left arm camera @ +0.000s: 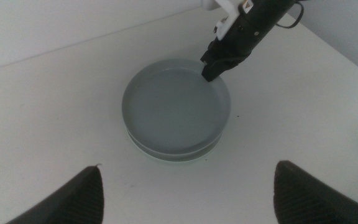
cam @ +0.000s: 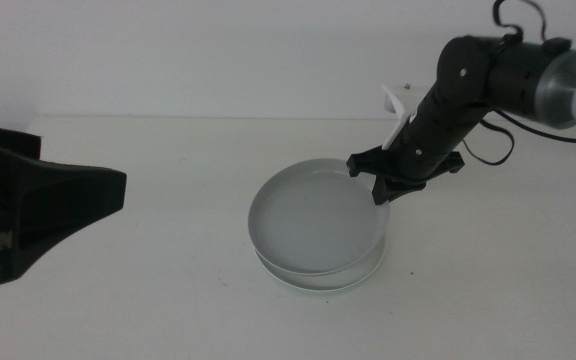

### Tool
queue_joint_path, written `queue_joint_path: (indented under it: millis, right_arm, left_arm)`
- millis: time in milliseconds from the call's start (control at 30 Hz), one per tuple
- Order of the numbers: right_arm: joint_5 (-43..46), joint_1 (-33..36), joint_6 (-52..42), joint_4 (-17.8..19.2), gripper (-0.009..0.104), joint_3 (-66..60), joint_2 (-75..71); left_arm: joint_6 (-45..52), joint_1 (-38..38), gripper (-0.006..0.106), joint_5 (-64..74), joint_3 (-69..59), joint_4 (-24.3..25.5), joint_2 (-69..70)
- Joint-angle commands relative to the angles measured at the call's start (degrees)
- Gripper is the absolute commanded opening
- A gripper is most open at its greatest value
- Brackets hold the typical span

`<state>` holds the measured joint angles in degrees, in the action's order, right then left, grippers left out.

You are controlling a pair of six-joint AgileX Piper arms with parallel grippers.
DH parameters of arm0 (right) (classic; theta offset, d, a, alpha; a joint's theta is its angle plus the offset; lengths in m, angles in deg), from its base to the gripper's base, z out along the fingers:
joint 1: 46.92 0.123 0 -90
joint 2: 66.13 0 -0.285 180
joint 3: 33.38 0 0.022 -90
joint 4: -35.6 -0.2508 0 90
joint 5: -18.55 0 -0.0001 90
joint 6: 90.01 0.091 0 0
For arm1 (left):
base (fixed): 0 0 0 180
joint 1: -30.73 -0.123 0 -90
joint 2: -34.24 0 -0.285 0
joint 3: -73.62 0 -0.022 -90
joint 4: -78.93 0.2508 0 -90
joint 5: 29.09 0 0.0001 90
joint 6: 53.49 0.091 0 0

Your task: Stack the three bowls on top of each other.

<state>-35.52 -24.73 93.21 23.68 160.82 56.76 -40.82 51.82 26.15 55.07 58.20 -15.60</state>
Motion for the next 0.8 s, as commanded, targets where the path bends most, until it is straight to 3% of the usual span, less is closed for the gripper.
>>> queue_joint_path:
  millis: [0,100,200,300,433,500,633,767]
  right_arm:
    - [1.8,0.1,0.2,0.9,-0.002,0.1,0.7]
    - [2.2,0.1,0.0,1.0,0.0,0.1,1.4]
    - [2.9,0.1,0.0,0.9,0.012,0.1,1.4]
    - [3.3,0.1,0.0,0.9,0.038,0.1,1.2]
    - [3.1,0.1,-2.3,0.9,0.09,0.2,0.0]
    - [2.9,0.0,-3.8,1.7,0.092,0.2,-1.9]
    - [2.6,-2.0,-2.8,6.8,0.093,0.2,-9.4]
    - [2.3,-6.6,-2.2,7.2,0.093,0.2,-20.5]
  left_arm:
    - [-0.6,0.0,0.094,-0.6,-0.2,0.1,0.2]
    - [-0.6,0.0,0.094,-0.6,-0.2,0.1,0.2]
    - [-0.6,0.0,0.094,-0.6,-0.2,0.1,0.2]
    - [-0.6,0.0,0.094,-0.6,-0.2,0.1,0.2]
    - [-0.7,0.0,0.094,-0.6,-0.2,0.6,0.2]
    - [-0.7,0.0,0.094,-0.6,-0.2,0.8,0.2]
    - [-0.7,0.0,0.094,-0.6,-0.2,0.8,0.2]
    - [-0.6,0.0,0.094,-0.6,-0.2,0.8,0.2]
